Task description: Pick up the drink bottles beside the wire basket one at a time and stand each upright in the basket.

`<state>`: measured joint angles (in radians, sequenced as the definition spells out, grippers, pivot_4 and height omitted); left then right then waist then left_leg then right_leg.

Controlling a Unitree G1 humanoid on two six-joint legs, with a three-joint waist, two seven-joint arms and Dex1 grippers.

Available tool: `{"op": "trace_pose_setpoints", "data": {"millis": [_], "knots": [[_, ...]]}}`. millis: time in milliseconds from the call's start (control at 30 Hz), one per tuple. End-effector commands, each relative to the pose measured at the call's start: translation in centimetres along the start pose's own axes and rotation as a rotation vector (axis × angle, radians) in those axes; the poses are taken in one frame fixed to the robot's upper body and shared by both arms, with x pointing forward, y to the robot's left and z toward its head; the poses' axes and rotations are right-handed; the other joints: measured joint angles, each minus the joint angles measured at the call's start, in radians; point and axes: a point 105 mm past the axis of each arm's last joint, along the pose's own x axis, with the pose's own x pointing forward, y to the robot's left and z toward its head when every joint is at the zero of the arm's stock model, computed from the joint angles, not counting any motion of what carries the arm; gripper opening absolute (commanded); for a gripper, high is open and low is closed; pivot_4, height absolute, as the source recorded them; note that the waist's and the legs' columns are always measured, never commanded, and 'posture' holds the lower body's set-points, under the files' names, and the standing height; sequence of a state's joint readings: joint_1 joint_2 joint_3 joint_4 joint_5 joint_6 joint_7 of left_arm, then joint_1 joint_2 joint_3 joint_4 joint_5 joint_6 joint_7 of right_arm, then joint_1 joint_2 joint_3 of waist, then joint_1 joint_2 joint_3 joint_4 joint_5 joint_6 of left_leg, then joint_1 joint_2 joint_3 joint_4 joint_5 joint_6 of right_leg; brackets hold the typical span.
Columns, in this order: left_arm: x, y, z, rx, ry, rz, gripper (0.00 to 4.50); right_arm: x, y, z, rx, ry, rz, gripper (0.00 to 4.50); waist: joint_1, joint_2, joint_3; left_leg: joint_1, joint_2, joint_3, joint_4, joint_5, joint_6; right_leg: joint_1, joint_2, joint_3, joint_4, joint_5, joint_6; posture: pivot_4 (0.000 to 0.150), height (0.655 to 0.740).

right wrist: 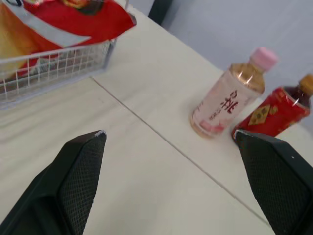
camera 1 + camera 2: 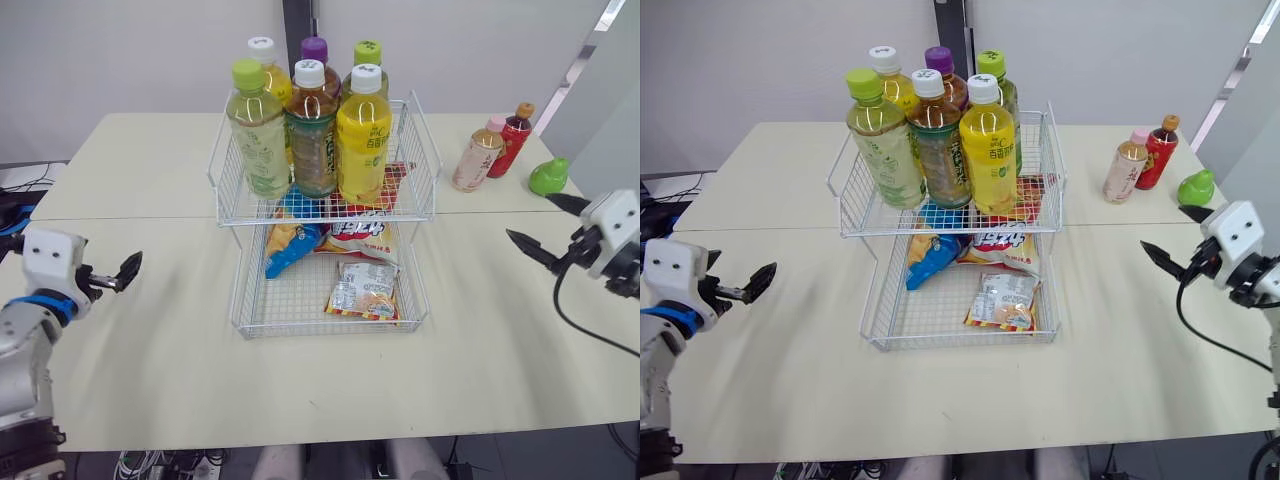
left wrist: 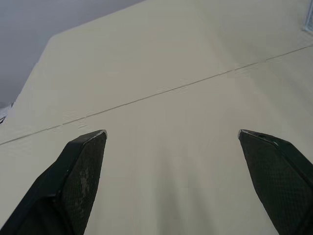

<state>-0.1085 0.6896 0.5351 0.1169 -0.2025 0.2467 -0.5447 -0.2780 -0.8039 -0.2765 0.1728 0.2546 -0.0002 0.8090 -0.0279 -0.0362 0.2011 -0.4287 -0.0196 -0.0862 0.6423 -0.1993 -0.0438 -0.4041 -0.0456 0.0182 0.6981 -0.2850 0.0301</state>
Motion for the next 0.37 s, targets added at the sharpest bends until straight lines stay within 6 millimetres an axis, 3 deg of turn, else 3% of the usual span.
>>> {"op": "trace_pose_setpoints", "data": {"millis": [33, 167, 367], "knots": [[0.0, 0.3, -0.1, 0.042, -0.03, 0.056, 4.48, 0.2, -0.4, -0.1, -0.033, -0.027, -0.047, 4.5, -0.001, 0.0, 0.0, 0.0, 0.0, 0.0, 0.0, 0.0, 0.0, 0.0, 0.0, 0.0, 0.0, 0.0, 0.0, 0.15, 0.74], [0.1, 0.2, -1.5, 0.013, -0.012, 0.087, 4.48, 1.0, -0.5, -1.5, 0.016, -0.017, -0.099, 4.5, -0.001, 0.0, 0.0, 0.001, 0.0, 0.001, 0.0, 0.0, 0.0, 0.0, 0.001, 0.0, 0.0, 0.0, 0.0, 0.15, 0.74], [0.3, 0.1, -1.7, 0.003, -0.017, 0.092, 4.48, 1.2, -0.4, -2.0, 0.034, -0.012, -0.096, 4.5, 0.0, 0.001, 0.0, 0.001, 0.0, 0.0, 0.0, 0.0, 0.0, 0.001, 0.002, 0.0, 0.0, 0.0, 0.0, 0.15, 0.74]]}}
